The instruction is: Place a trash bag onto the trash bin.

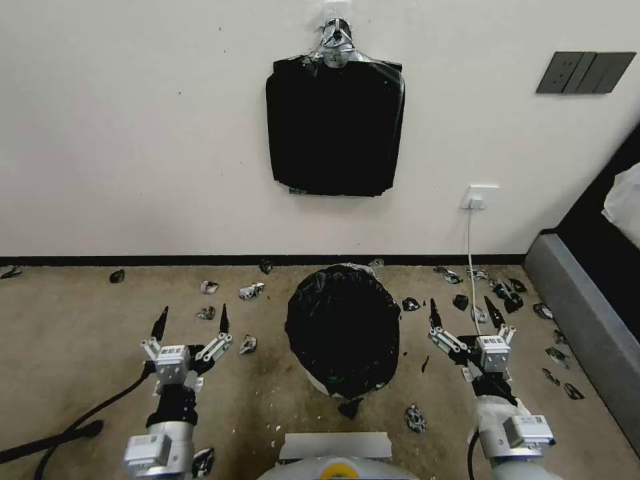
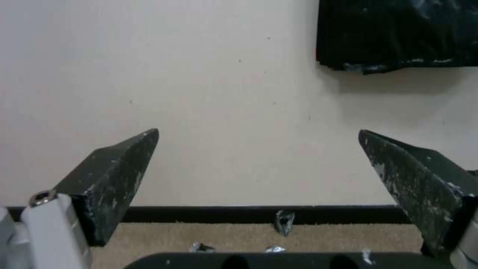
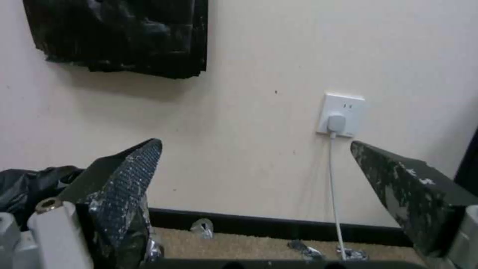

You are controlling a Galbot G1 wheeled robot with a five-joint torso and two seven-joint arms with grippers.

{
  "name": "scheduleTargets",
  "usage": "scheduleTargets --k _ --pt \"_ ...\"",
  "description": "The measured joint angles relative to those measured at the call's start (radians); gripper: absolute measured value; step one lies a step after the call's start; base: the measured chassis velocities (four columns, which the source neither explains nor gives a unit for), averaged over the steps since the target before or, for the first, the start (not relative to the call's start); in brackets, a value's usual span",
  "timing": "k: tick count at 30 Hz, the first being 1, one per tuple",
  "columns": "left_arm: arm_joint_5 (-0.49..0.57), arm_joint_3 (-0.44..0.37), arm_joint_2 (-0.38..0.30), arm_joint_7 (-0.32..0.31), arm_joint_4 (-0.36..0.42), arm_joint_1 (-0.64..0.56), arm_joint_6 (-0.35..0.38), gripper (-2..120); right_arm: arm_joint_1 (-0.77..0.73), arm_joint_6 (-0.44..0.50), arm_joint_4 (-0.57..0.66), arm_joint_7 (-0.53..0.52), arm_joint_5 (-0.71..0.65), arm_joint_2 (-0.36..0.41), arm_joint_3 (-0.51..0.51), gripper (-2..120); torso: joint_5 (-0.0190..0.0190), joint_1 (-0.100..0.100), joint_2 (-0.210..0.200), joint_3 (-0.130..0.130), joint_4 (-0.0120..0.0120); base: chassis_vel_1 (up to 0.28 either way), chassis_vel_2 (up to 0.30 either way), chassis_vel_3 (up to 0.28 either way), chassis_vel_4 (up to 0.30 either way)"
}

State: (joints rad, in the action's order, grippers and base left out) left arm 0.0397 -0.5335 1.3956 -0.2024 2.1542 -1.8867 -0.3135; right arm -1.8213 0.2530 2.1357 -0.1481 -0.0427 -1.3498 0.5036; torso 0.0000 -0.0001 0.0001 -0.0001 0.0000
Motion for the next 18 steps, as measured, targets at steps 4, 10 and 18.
scheduleTargets --k 4,10,18 --pt "0.002 0.001 -0.001 -0.001 0.0 0.001 0.002 100 0.001 -0.002 0.0 -0.001 -0.002 0.001 -0.001 100 0.0 0.0 0.0 0.0 0.0 0.0 0.0 0.0 0.0" --pt "0.003 0.002 -0.002 -0.001 0.0 0.002 0.004 100 0.002 -0.004 0.0 -0.002 -0.004 0.002 -0.002 100 0.0 0.0 0.0 0.0 0.0 0.0 0.0 0.0 0.0" --pt "0.004 0.002 -0.002 -0.002 0.0 0.003 0.005 100 0.003 -0.006 0.001 -0.003 -0.005 0.002 -0.003 100 0.0 0.0 0.0 0.0 0.0 0.0 0.0 0.0 0.0"
